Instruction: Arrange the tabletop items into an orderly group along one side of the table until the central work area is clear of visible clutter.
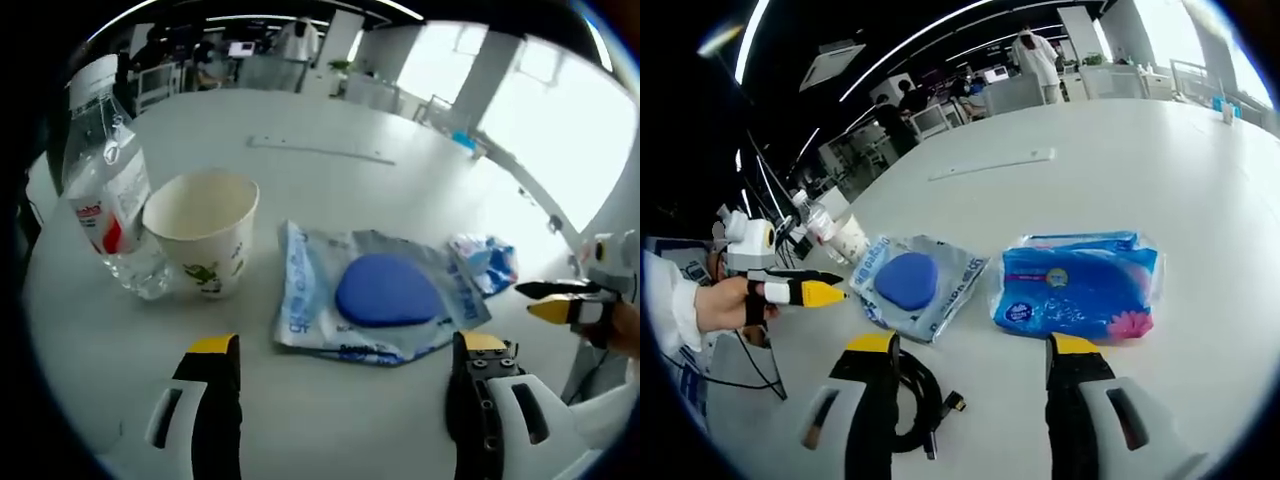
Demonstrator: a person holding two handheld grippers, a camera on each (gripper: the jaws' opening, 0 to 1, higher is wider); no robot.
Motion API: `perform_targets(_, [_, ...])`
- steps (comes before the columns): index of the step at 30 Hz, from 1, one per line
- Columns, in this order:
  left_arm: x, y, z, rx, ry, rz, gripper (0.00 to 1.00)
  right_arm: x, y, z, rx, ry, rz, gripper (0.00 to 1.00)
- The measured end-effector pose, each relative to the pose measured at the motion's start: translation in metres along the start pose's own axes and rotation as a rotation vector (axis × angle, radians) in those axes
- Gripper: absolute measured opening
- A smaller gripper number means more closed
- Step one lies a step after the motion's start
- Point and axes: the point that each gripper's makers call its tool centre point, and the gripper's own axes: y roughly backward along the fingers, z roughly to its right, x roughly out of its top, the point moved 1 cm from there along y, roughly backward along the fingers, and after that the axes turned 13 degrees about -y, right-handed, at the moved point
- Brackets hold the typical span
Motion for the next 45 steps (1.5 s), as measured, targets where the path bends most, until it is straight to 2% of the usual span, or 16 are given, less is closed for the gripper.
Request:
perform_targets(14, [-0.005,-0.012,-0.011,-0.005,0.051,-0.013,0.78,-0.008,-0.019,-0.01,0.043,-0.02,-0.054,0.47])
perform_targets(17, [-0.005,-0.014,-0.01,-0.013,0.056,-0.012,0.73,-0.01,-0.023,-0.012,0.053,-0.032,-0.067,0.43])
perform_targets(20, [-0.002,-0.015,-0.013,-0.014,0.069,-0.004,0.69,-0.011,-0.027,-0.016,0.077,-0.051,-0.071,0.35])
perform_targets(23, [-0.001,-0.018,-0.014,-0.013,0.07,0.001,0.66,-0.013,-0.032,-0.019,0.078,-0.045,-0.084,0.34])
perform_targets(26, [0.001,-0.019,-0.011,-0.024,0.076,0.001,0.58,-0.016,-0.038,-0.02,0.079,-0.05,-0.097,0.33])
perform_targets(28, [0.0,-0.018,-0.008,-0.036,0.095,-0.011,0.49,-0.017,-0.04,-0.021,0.076,-0.05,-0.101,0.32])
perform_targets(29, [-0.001,-0.018,-0.01,-0.018,0.09,-0.011,0.46,-0.017,-0.042,-0.022,0.077,-0.047,-0.1,0.31])
perform_targets(34, [-0.005,-0.017,-0.013,-0.011,0.076,-0.019,0.34,-0.025,-0.051,-0.025,0.075,-0.032,-0.124,0.24])
perform_targets(38, [-0.008,-0.017,-0.018,0.007,0.068,-0.034,0.25,-0.021,-0.053,-0.024,0.049,-0.022,-0.102,0.13])
perform_targets(41, [-0.013,-0.017,-0.023,0.026,0.05,-0.058,0.11,-0.018,-0.053,-0.022,0.035,-0.016,-0.088,0.03])
perform_targets(42, [-0.017,-0.017,-0.028,0.046,0.03,-0.075,0.05,-0.017,-0.053,-0.021,0.029,-0.02,-0.087,0.03])
perform_targets(45, [-0.015,-0.016,-0.026,0.032,0.04,-0.063,0.02,-0.015,-0.055,-0.021,0.024,-0.006,-0.085,0.02])
